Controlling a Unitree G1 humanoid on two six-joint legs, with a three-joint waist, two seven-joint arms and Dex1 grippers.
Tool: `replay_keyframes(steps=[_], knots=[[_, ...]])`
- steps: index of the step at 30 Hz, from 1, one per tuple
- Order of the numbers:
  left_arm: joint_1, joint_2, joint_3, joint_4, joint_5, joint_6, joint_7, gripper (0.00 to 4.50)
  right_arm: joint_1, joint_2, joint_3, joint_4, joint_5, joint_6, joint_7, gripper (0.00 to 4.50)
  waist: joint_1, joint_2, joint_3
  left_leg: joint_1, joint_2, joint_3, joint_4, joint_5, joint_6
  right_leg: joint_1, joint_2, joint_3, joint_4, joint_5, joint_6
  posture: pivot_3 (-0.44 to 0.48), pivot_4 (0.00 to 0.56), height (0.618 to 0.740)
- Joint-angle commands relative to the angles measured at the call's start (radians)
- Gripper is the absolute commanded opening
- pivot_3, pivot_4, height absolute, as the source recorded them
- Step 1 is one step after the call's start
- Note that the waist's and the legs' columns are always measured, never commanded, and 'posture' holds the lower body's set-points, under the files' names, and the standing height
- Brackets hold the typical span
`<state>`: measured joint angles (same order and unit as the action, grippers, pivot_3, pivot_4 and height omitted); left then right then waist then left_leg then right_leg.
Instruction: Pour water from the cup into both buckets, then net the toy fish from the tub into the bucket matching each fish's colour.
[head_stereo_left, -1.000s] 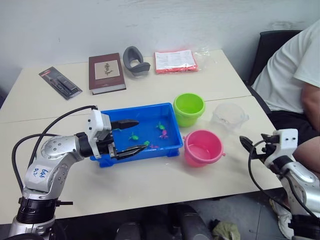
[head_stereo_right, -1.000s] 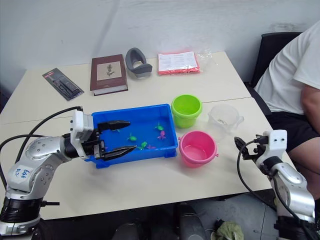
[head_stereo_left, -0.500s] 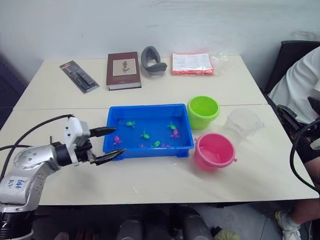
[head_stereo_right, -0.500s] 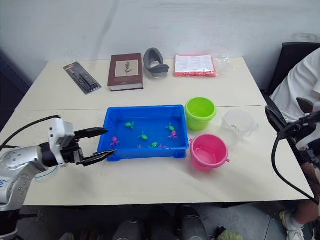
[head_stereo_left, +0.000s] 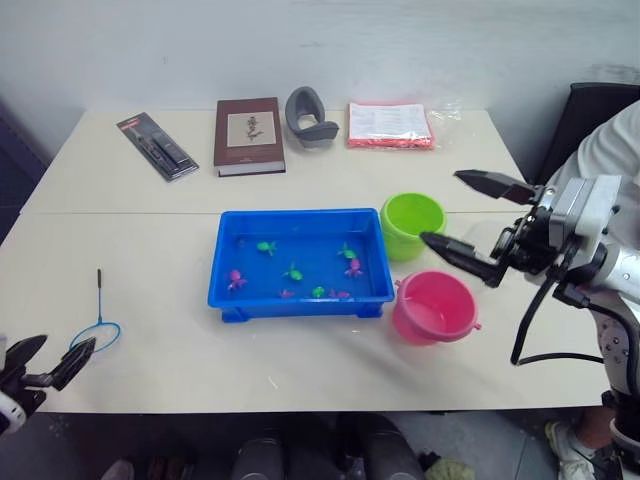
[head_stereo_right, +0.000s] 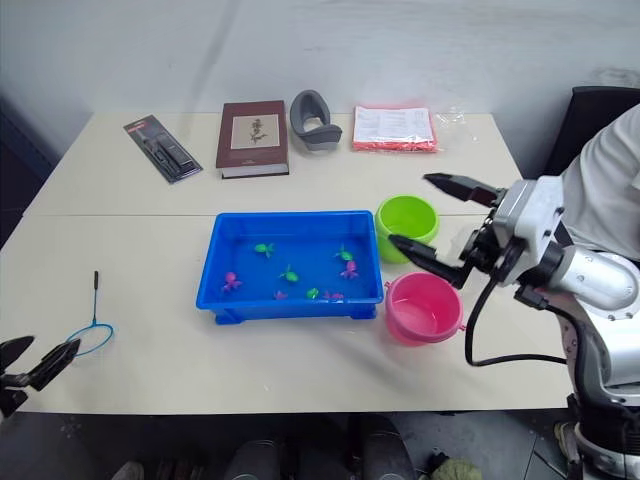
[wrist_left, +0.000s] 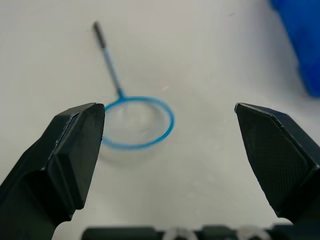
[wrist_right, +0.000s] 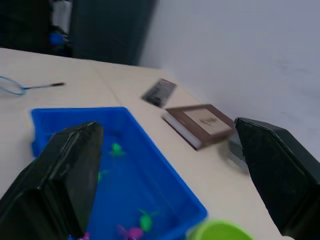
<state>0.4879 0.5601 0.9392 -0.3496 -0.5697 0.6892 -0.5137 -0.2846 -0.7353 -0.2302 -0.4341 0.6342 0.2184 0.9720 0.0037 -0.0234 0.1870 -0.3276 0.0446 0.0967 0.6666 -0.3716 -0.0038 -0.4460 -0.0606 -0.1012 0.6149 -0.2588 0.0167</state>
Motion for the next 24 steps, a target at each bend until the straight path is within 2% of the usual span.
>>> replay_keyframes(steps=[1, 3, 5, 8, 12, 16, 21, 24], knots=[[0.078, -0.028, 0.057, -0.079, -0.007, 0.122, 0.091, 4.50, 0.052, -0.024, -0.002, -0.035, 0.071, 0.003, 0.104, 4.47, 0.000, -0.001, -0.001, 0.000, 0.000, 0.000, 0.000, 0.000, 0.000, 0.000, 0.000, 0.000, 0.000, 0.000, 0.000, 0.000, 0.150, 0.740], [0.104, -0.033, 0.073, -0.113, -0.016, 0.181, 0.121, 4.50, 0.087, -0.034, -0.013, -0.029, 0.083, 0.006, 0.137, 4.47, -0.001, -0.001, -0.001, 0.000, 0.000, 0.000, 0.000, -0.002, 0.001, 0.000, 0.000, 0.000, -0.001, 0.000, 0.000, 0.000, 0.150, 0.740], [0.076, -0.022, 0.089, -0.140, -0.047, 0.215, 0.141, 4.50, 0.094, -0.038, -0.021, -0.015, 0.083, -0.007, 0.159, 4.47, 0.000, -0.001, -0.001, 0.000, 0.000, 0.000, 0.000, -0.002, 0.001, 0.000, 0.000, 0.000, -0.001, 0.000, -0.001, 0.000, 0.150, 0.740], [-0.042, 0.041, 0.051, -0.170, -0.083, 0.290, 0.186, 4.50, 0.070, -0.029, -0.008, 0.010, 0.081, -0.014, 0.174, 4.47, 0.011, -0.001, -0.001, 0.000, 0.000, -0.001, 0.002, -0.001, 0.001, 0.001, 0.000, -0.001, 0.000, 0.000, -0.001, 0.000, 0.150, 0.740], [-0.182, 0.118, -0.023, -0.136, -0.043, 0.368, 0.258, 4.50, 0.036, -0.006, -0.003, 0.020, 0.090, 0.018, 0.128, 4.47, 0.018, -0.001, -0.001, 0.002, 0.001, -0.001, 0.002, 0.003, -0.002, 0.001, 0.001, -0.001, 0.002, 0.001, -0.004, 0.000, 0.150, 0.740], [-0.452, 0.207, -0.137, 0.091, 0.030, 0.461, 0.375, 4.50, 0.046, -0.018, 0.020, 0.003, 0.105, 0.043, 0.163, 4.47, 0.019, -0.001, 0.000, 0.004, 0.000, -0.001, 0.000, 0.004, -0.005, 0.001, 0.001, -0.001, 0.006, 0.001, -0.005, 0.000, 0.150, 0.740], [-0.698, 0.244, -0.313, 0.436, 0.119, 0.399, 0.364, 4.50, 0.032, 0.005, 0.069, -0.013, -0.007, 0.033, 0.068, 4.47, 0.014, -0.001, 0.000, 0.004, 0.001, 0.000, 0.000, 0.005, -0.007, 0.001, 0.002, -0.001, 0.007, 0.001, -0.006, 0.000, 0.150, 0.740], [-0.775, 0.260, -0.415, 0.562, 0.170, 0.352, 0.334, 4.50, 0.030, 0.007, 0.078, -0.025, -0.033, 0.024, 0.046, 4.47, 0.009, -0.002, -0.001, 0.002, 0.001, 0.000, 0.000, 0.006, -0.011, -0.001, 0.001, -0.002, 0.006, 0.001, -0.006, 0.000, 0.150, 0.740]])
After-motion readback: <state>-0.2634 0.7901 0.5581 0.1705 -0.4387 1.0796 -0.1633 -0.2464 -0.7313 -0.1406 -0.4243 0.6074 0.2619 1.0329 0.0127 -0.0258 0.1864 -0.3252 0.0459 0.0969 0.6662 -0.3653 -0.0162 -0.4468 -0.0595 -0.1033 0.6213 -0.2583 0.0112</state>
